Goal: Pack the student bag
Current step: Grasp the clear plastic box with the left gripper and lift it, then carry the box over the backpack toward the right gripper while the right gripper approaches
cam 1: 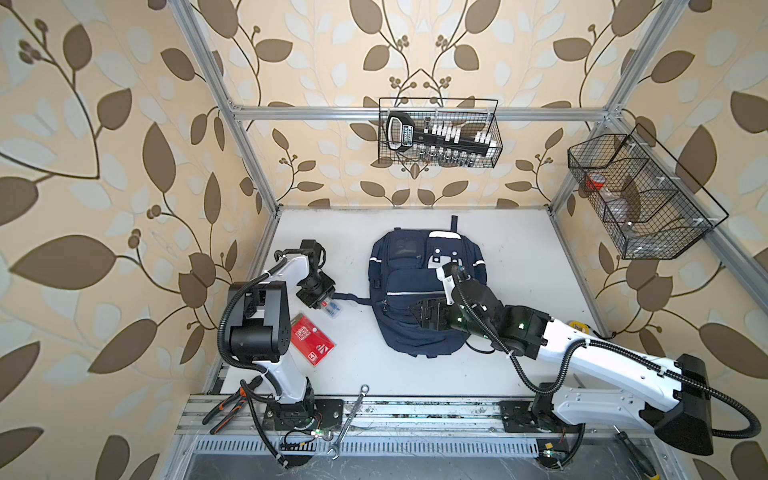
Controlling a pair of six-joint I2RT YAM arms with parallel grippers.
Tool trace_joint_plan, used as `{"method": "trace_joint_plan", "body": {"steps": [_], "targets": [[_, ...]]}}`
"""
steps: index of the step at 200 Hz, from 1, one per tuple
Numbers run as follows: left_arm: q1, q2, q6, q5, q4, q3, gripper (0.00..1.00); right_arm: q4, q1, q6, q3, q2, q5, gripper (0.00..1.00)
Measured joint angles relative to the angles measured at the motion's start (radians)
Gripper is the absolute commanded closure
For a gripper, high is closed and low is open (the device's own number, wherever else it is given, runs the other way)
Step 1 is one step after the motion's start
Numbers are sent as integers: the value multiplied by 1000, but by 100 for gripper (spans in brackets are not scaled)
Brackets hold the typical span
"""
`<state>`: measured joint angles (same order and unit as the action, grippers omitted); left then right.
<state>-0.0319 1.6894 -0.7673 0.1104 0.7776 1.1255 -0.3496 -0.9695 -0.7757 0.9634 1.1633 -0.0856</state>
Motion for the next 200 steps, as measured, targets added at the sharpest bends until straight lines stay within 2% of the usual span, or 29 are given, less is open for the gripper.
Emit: {"method": "trace_joint_plan", "body": {"steps": [23, 50, 76, 94, 139, 158, 185, 200], "targets": [[39, -87, 47, 77, 10, 51, 64, -21, 8, 59, 91, 64, 113, 12], [159, -228, 79, 187, 5, 124, 64, -28, 8, 100, 185, 156, 211, 16], [298, -319, 85, 260, 1, 190, 64, -32, 8, 122, 251, 227, 253, 21], [360, -345, 85, 304, -5, 200, 64, -41, 8, 131, 290, 260, 250, 25], [378, -348, 90, 337, 4, 200, 65, -78, 10, 126, 307, 272, 191, 32], [388, -348, 97, 355, 3, 200, 65, -82, 13, 119, 307, 272, 181, 42], [425, -348, 105, 367, 3, 200, 65, -87, 22, 111, 320, 277, 174, 51], [435, -351, 108, 378, 3, 200, 65, -88, 28, 113, 331, 283, 171, 61]]}}
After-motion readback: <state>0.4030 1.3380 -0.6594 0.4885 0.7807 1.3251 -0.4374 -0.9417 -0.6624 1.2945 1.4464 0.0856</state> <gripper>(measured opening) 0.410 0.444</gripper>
